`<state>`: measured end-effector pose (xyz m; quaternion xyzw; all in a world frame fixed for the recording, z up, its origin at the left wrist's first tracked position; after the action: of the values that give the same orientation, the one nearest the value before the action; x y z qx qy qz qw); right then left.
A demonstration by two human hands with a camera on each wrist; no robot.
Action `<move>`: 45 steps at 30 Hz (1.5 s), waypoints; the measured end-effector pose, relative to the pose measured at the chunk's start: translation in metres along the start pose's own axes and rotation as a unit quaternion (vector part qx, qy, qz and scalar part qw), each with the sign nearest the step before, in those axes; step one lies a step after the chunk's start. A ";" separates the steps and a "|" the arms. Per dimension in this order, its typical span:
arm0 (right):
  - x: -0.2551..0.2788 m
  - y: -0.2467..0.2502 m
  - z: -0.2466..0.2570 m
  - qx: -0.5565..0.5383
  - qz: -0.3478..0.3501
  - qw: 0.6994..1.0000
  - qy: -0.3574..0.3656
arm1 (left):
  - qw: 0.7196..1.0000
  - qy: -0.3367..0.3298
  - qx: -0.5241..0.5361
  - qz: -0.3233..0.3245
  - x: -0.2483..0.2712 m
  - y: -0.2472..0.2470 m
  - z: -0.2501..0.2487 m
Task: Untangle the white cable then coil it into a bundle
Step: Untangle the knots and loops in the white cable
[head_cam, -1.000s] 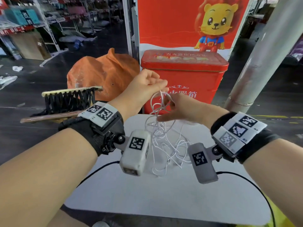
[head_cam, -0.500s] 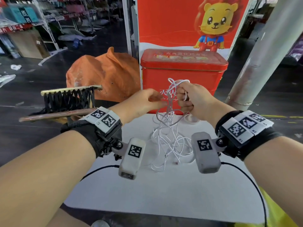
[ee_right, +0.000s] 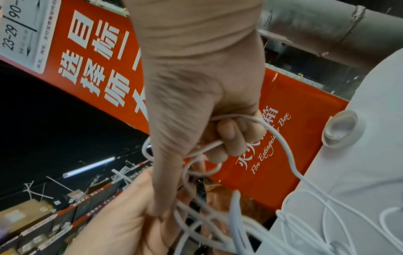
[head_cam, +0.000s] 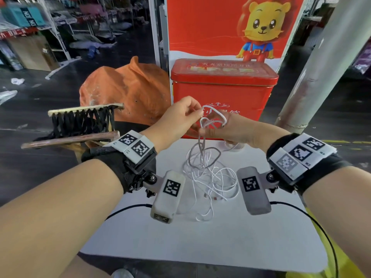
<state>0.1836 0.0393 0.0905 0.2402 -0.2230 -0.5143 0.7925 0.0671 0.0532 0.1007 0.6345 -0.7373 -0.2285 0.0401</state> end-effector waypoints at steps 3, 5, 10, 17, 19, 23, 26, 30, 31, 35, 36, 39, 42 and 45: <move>-0.003 -0.004 0.004 -0.010 -0.026 0.999 0.019 | 0.998 0.062 0.000 0.002 -0.002 -0.003 0.011; -0.003 -0.003 0.004 -0.019 -0.046 0.999 0.015 | 0.990 0.123 0.060 0.029 0.001 -0.009 0.018; -0.004 0.007 -0.003 -0.067 -0.099 0.993 -0.012 | 0.973 0.157 0.137 0.098 0.007 -0.019 0.016; -0.009 0.048 -0.036 -0.056 -0.188 0.975 -0.105 | 0.995 0.084 0.029 -0.032 -0.008 0.032 0.012; -0.007 0.059 -0.056 -0.042 -0.204 0.967 -0.146 | 0.980 0.112 0.101 -0.127 -0.011 0.062 0.023; -0.006 0.043 -0.078 -0.035 -0.113 0.969 -0.218 | 0.942 0.141 0.217 -0.212 -0.008 0.077 0.038; -0.004 0.025 -0.077 0.006 -0.033 0.972 -0.235 | 0.915 0.134 0.320 -0.205 -0.005 0.062 0.033; -0.006 0.015 -0.074 0.089 0.039 0.974 -0.205 | 0.902 0.093 0.380 -0.183 -0.009 0.054 0.017; -0.007 0.013 -0.066 0.101 0.041 0.978 -0.177 | 0.905 0.078 0.385 -0.162 -0.012 0.052 0.012; -0.017 0.013 -0.025 -0.031 -0.051 0.998 -0.018 | 0.953 0.041 0.295 -0.051 -0.013 0.031 -0.004; -0.018 0.009 -0.016 -0.035 -0.035 0.999 0.010 | 0.955 0.034 0.293 -0.041 -0.012 0.028 -0.006; -0.018 -0.010 -0.005 0.007 0.026 0.999 0.026 | 0.954 0.034 0.292 -0.050 -0.010 0.027 -0.007; -0.024 0.012 -0.010 -0.041 -0.097 0.994 -0.001 | 0.991 0.054 0.115 -0.038 -0.007 0.032 -0.001; -0.020 0.035 -0.002 -0.156 -0.208 0.965 0.037 | 0.992 0.064 -0.095 0.054 0.001 0.020 0.008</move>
<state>0.2027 0.0705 0.1080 0.1733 -0.0560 -0.6869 0.7035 0.0455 0.0567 0.1012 0.6002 -0.7416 -0.2540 0.1590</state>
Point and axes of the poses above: each hand's wrist, its own x-axis away from the middle knuckle, its own y-axis out of the back of the hand, z = x × y, the point moved 8 cm from there along -x, towards the middle knuckle, and after that the axes turned 3 degrees about -z, right-handed, at the moved point
